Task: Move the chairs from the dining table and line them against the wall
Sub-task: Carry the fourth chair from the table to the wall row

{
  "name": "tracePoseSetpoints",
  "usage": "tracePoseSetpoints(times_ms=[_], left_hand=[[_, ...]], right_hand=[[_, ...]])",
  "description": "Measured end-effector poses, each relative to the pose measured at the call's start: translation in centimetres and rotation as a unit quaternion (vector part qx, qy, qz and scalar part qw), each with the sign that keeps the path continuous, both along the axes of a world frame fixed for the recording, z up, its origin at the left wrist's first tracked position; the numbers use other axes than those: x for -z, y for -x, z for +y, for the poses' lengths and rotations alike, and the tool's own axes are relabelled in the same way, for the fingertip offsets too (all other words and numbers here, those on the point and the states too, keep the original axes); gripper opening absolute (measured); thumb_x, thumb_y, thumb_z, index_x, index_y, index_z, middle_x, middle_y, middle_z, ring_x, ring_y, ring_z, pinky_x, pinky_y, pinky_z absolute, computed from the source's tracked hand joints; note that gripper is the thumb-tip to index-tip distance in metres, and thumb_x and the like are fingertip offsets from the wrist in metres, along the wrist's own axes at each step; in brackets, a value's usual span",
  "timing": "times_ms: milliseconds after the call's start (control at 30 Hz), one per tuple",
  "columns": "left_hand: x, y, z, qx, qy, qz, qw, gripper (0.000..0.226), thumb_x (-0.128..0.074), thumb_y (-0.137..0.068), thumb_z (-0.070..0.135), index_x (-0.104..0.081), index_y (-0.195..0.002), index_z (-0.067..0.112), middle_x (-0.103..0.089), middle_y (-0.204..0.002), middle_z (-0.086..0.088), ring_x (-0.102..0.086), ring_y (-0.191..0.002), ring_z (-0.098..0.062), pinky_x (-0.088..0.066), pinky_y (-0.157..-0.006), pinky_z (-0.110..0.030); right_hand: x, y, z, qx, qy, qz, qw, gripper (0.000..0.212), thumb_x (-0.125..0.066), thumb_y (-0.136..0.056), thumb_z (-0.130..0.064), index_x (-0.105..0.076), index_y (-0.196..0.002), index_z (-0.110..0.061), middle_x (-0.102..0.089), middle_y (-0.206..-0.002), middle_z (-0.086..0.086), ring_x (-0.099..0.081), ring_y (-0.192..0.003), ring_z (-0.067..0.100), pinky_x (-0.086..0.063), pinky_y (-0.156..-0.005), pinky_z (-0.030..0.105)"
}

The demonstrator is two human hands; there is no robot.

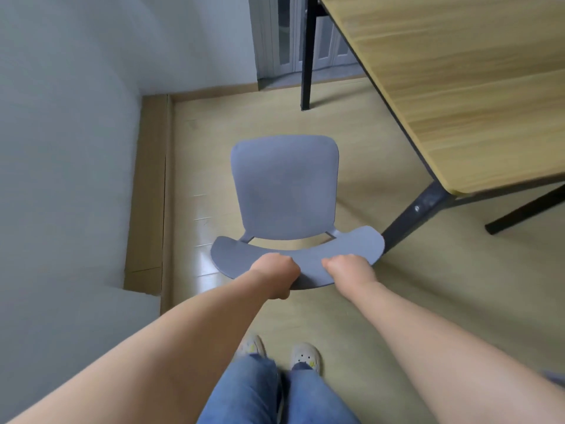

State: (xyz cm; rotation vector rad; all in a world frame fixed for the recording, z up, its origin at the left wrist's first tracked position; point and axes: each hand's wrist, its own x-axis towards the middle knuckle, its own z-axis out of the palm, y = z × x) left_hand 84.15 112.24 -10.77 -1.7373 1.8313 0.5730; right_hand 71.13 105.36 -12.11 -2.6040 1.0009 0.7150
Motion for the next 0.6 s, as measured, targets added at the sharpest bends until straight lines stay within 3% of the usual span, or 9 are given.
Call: tracePoseSetpoints(times_ms=[67, 133, 167, 233, 267, 300, 367, 467, 600], left_hand=[[-0.3, 0.4, 1.2, -0.006, -0.006, -0.003, 1.0, 0.026, -0.047, -0.089, 0.005, -0.063, -0.11, 0.006, -0.064, -0.103, -0.012, -0.064, -0.104, -0.031, -0.047, -0.073, -0.032], [-0.6, 0.4, 2.7, -0.006, -0.004, -0.006, 1.0, 0.027, -0.047, -0.089, 0.003, -0.063, -0.11, 0.006, -0.061, -0.097, -0.011, -0.064, -0.105, -0.031, -0.051, -0.078, -0.034], [-0.6, 0.2, 3.4, -0.006, -0.002, -0.008, 1.0, 0.028, -0.046, -0.089, 0.001, -0.064, -0.11, 0.006, -0.064, -0.103, -0.011, -0.064, -0.105, -0.03, -0.051, -0.08, -0.034], [-0.7, -0.3, 4.9, -0.013, 0.004, -0.012, 1.0, 0.03, -0.044, -0.089, -0.001, -0.064, -0.11, 0.006, -0.068, -0.113, -0.01, -0.065, -0.105, -0.03, -0.051, -0.081, -0.034], [-0.7, -0.4, 5.4, -0.017, 0.005, -0.014, 1.0, 0.031, -0.043, -0.089, -0.003, -0.064, -0.11, 0.006, -0.068, -0.114, -0.01, -0.065, -0.104, -0.03, -0.05, -0.08, -0.034], [-0.8, -0.5, 6.3, -0.012, 0.01, -0.015, 1.0, 0.031, -0.042, -0.089, -0.004, -0.064, -0.109, 0.005, -0.068, -0.113, -0.011, -0.064, -0.101, -0.031, -0.05, -0.08, -0.034], [-0.8, -0.5, 7.8, 0.013, 0.024, -0.019, 0.999, 0.032, -0.04, -0.089, -0.006, -0.064, -0.108, 0.004, -0.068, -0.112, -0.012, -0.063, -0.095, -0.031, -0.05, -0.081, -0.035], [-0.5, 0.4, 10.0, 0.059, 0.045, -0.027, 0.997, 0.032, -0.041, -0.091, -0.006, -0.064, -0.11, 0.006, -0.069, -0.113, -0.01, -0.064, -0.104, -0.031, -0.049, -0.08, -0.034], [-1.2, 3.4, 11.7, 0.093, 0.052, 0.014, 0.994, 0.031, -0.041, -0.093, -0.005, -0.062, -0.114, 0.004, -0.066, -0.117, -0.011, -0.062, -0.11, -0.031, -0.046, -0.079, -0.033]], right_hand=[[-0.3, 0.7, 1.6, 0.01, 0.0, 0.015, 1.0, 0.043, -0.044, -0.085, 0.011, -0.018, -0.061, -0.014, -0.051, -0.078, 0.011, -0.054, -0.092, 0.031, -0.03, -0.057, 0.03], [-0.8, 1.0, 3.3, 0.029, 0.0, 0.019, 0.999, 0.047, -0.044, -0.084, 0.012, -0.015, -0.059, -0.014, -0.034, -0.064, 0.004, -0.045, -0.084, 0.03, -0.02, -0.047, 0.025], [-0.9, 1.1, 4.2, 0.043, -0.007, 0.019, 0.999, 0.045, -0.043, -0.084, 0.012, -0.017, -0.059, -0.014, -0.029, -0.063, 0.003, -0.042, -0.082, 0.028, -0.018, -0.045, 0.025], [-0.6, 1.1, 5.7, 0.084, -0.028, 0.004, 0.996, 0.029, -0.04, -0.083, 0.013, -0.034, -0.067, -0.01, -0.041, -0.071, 0.006, -0.042, -0.083, 0.028, -0.023, -0.047, 0.025], [-0.6, 1.2, 6.2, 0.106, -0.04, -0.014, 0.994, 0.022, -0.038, -0.083, 0.012, -0.046, -0.081, -0.008, -0.052, -0.084, 0.009, -0.045, -0.085, 0.029, -0.03, -0.052, 0.026], [-0.9, 1.4, 7.3, 0.129, -0.046, -0.031, 0.99, 0.028, -0.036, -0.084, 0.01, -0.052, -0.098, -0.008, -0.059, -0.101, 0.011, -0.05, -0.091, 0.03, -0.036, -0.061, 0.028], [-1.3, 2.0, 9.3, 0.168, -0.035, -0.07, 0.983, 0.041, -0.034, -0.085, 0.006, -0.053, -0.118, -0.01, -0.058, -0.123, 0.008, -0.051, -0.112, 0.03, -0.038, -0.081, 0.03], [-1.7, 3.2, 12.6, 0.213, -0.008, -0.091, 0.973, 0.042, -0.037, -0.085, 0.004, -0.053, -0.122, -0.011, -0.057, -0.127, 0.005, -0.046, -0.123, 0.024, -0.03, -0.105, 0.026], [-1.5, 4.9, 15.4, 0.328, 0.026, -0.12, 0.937, 0.036, -0.042, -0.087, -0.001, -0.053, -0.121, -0.008, -0.045, -0.141, 0.007, -0.037, -0.135, 0.025, -0.025, -0.11, 0.029]])
